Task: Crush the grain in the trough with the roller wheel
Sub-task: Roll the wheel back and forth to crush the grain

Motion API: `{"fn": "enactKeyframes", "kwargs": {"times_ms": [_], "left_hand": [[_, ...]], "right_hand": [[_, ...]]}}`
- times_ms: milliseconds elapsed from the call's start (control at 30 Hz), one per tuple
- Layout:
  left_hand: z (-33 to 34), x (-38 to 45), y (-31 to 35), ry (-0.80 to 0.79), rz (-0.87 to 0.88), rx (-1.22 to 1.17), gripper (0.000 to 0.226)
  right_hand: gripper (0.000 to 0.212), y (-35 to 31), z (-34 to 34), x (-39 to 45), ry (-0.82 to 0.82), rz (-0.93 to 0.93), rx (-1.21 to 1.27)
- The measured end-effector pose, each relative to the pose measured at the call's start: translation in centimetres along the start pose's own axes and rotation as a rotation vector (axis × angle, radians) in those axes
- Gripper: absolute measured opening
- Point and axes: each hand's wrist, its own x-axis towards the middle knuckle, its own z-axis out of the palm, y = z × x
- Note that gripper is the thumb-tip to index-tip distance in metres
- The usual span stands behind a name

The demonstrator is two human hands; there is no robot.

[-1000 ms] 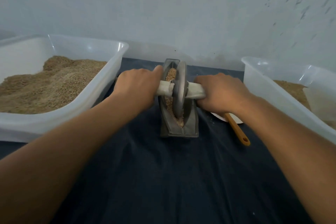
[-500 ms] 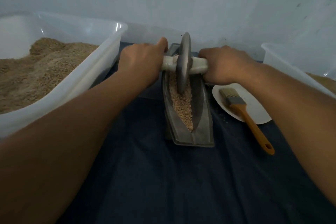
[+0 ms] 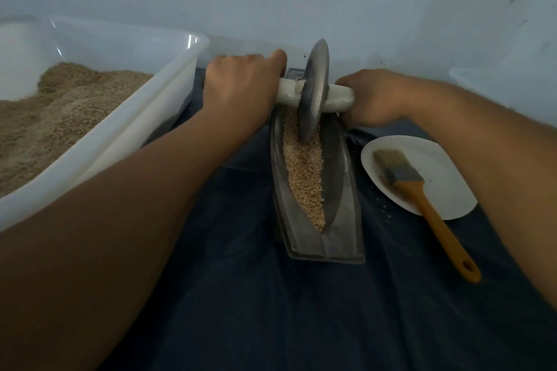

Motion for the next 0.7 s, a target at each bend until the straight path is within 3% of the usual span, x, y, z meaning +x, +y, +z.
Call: {"fn": "enactKeyframes", "kwargs": {"times_ms": [267, 700], "left_hand": [[-0.5, -0.9, 0.3, 0.011, 0.032, 0.033, 0.031], [-2.6, -4.7, 0.4, 0.025, 0.055, 0.016, 0.025]], "right_hand": [[0.029, -0.3, 0.4, -1.1, 0.005, 0.050, 0.055], [0.015, -1.9, 2.5, -5.9, 0.322, 0.060, -0.151]]}}
